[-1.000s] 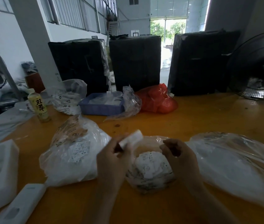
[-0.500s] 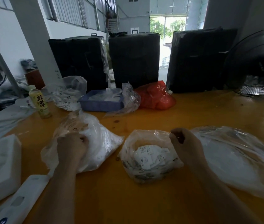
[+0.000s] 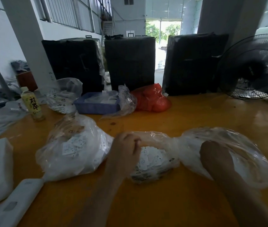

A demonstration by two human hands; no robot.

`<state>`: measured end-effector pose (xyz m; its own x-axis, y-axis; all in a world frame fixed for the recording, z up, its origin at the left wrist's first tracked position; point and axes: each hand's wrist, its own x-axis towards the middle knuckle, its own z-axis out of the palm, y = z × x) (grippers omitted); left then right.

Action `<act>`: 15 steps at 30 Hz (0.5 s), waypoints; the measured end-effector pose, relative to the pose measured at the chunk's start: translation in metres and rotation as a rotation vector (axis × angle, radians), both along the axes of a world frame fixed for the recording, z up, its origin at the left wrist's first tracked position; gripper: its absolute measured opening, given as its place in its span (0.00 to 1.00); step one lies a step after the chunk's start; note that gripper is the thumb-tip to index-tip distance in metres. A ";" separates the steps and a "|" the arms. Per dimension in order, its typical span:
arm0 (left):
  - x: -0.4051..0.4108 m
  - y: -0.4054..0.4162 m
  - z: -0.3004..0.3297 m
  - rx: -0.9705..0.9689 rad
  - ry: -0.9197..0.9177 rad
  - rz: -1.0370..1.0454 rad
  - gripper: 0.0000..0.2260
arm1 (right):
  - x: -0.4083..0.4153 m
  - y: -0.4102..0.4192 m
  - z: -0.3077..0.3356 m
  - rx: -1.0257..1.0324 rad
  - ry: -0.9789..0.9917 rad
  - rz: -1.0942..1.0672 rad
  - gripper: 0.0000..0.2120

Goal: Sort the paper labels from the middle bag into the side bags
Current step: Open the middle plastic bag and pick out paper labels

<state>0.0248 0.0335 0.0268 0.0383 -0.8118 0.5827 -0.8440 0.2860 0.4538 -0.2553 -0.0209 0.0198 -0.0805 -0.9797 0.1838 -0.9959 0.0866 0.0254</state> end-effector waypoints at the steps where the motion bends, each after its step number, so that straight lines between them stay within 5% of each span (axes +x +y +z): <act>1: -0.008 -0.001 -0.007 0.066 0.007 -0.072 0.07 | 0.000 0.002 0.000 -0.040 0.015 0.013 0.14; 7: -0.014 -0.006 -0.031 0.247 0.120 -0.124 0.09 | 0.014 0.026 0.008 -0.215 0.038 0.135 0.09; 11: -0.012 -0.004 -0.037 0.288 0.322 -0.147 0.10 | 0.045 0.030 0.022 -0.442 -0.528 0.398 0.04; 15: -0.007 -0.002 -0.044 0.400 0.581 -0.191 0.24 | 0.081 0.017 0.025 0.004 -1.037 0.445 0.04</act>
